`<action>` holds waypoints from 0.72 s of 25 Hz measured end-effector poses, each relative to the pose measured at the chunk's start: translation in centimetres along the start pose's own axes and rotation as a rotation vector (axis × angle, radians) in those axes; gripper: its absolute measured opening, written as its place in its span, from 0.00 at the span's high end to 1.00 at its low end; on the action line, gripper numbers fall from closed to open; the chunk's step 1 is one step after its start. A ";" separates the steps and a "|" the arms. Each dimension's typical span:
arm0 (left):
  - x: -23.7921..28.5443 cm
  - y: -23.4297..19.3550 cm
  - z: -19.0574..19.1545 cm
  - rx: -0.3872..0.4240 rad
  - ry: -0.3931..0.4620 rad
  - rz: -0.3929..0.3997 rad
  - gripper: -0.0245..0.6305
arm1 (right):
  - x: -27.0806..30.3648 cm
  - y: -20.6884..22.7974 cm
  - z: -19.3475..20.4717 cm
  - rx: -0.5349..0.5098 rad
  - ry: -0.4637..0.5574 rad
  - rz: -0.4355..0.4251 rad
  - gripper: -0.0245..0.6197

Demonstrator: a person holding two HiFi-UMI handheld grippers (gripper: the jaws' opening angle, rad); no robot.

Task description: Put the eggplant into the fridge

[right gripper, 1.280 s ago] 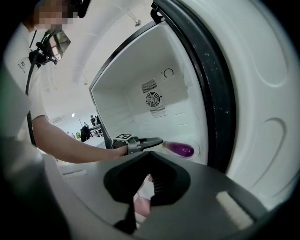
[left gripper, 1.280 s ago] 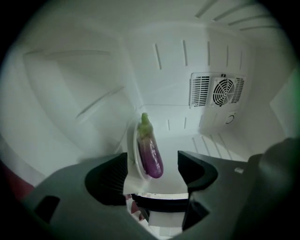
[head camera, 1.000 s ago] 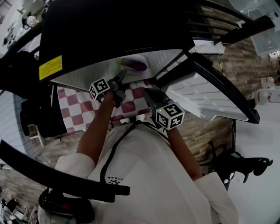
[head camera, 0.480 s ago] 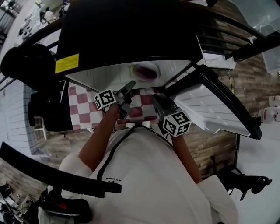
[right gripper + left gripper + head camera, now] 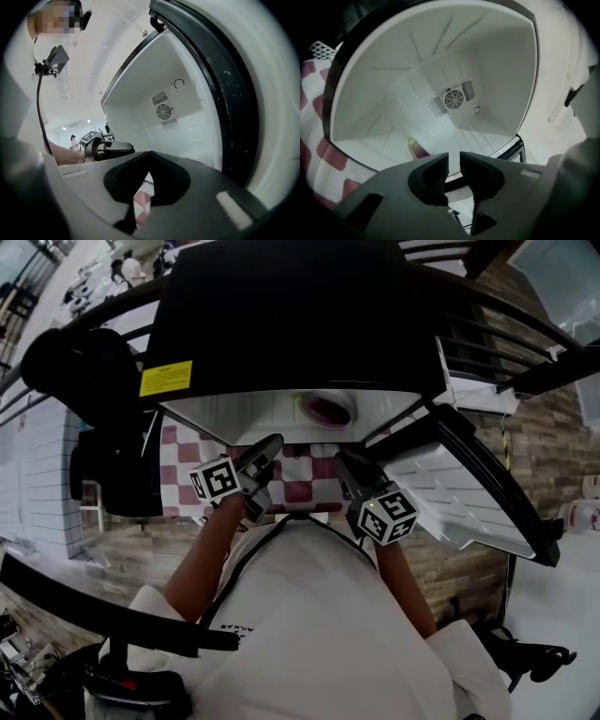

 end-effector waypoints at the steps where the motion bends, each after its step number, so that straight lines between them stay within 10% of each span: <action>1: -0.3 0.3 -0.2 0.020 0.003 -0.005 0.84 | 0.0 -0.1 -0.2 -0.003 0.002 -0.008 0.95; 18: -1.9 5.9 -0.4 0.433 -0.088 -0.102 0.95 | -0.8 -1.9 -3.2 -0.041 0.075 -0.057 0.95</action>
Point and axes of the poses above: the fingertips, and each gripper's own axes: x forward along the fingers, y to its right, z out of its underside, the point moved 8 cm from there along -x, backward along the fingers, and after that the axes turned 10 degrees about z, right-handed, at the moved point
